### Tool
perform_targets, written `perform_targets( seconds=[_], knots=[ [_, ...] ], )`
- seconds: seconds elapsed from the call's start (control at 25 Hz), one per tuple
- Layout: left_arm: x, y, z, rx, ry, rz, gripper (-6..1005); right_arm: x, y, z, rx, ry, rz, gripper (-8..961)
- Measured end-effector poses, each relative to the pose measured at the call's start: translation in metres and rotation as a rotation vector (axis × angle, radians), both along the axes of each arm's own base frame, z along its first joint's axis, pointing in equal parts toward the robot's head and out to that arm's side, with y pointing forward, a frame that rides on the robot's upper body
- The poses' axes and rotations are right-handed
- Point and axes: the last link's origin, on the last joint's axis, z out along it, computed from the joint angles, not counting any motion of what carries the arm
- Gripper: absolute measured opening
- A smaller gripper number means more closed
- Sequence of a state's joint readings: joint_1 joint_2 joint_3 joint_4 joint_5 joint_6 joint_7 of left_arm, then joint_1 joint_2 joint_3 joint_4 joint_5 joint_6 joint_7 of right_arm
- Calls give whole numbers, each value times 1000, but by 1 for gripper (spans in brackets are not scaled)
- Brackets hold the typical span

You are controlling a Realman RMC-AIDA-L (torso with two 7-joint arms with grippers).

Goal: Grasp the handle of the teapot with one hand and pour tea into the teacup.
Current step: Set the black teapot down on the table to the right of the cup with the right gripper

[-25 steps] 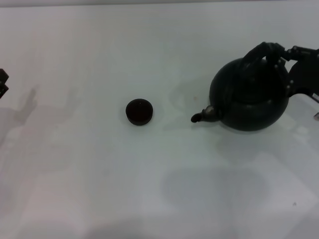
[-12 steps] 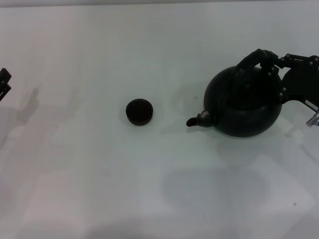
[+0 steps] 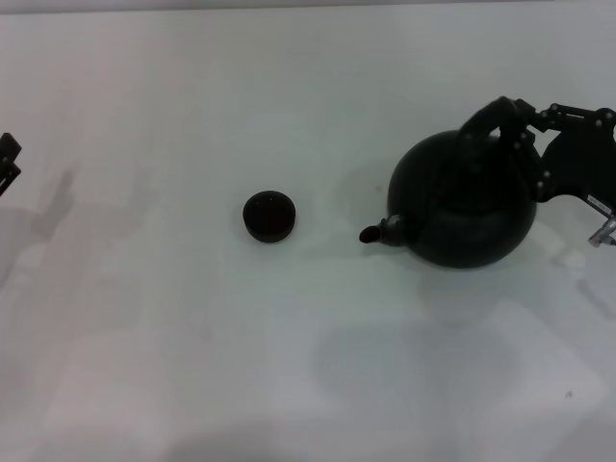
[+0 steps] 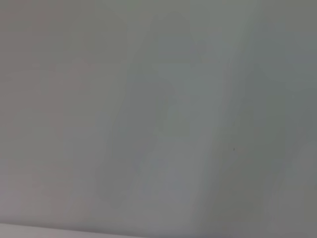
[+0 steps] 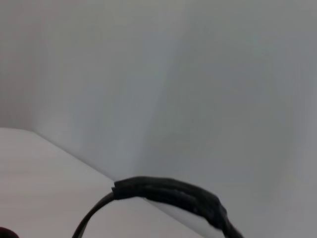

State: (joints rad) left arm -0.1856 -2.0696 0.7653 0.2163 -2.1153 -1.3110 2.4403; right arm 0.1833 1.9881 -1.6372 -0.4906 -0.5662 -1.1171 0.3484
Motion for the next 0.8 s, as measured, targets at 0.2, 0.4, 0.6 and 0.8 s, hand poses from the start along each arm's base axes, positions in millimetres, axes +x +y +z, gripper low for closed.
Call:
perform_targets(
  seconds=[0.2, 0.4, 0.6, 0.8],
  knots=[
    [1, 2, -1, -1, -1, -4, 877, 3, 2, 0, 7, -20, -7, 157],
    [3, 3, -2, -3, -3, -9, 877, 6, 8, -1, 8, -34, -28, 219],
    [3, 4, -2, 0, -6, -8, 877, 10, 9, 6, 39, -19, -47, 280],
    [3, 4, -1, 4, -8, -6, 876, 6, 4, 8, 37, 16, -18, 340]
  ],
)
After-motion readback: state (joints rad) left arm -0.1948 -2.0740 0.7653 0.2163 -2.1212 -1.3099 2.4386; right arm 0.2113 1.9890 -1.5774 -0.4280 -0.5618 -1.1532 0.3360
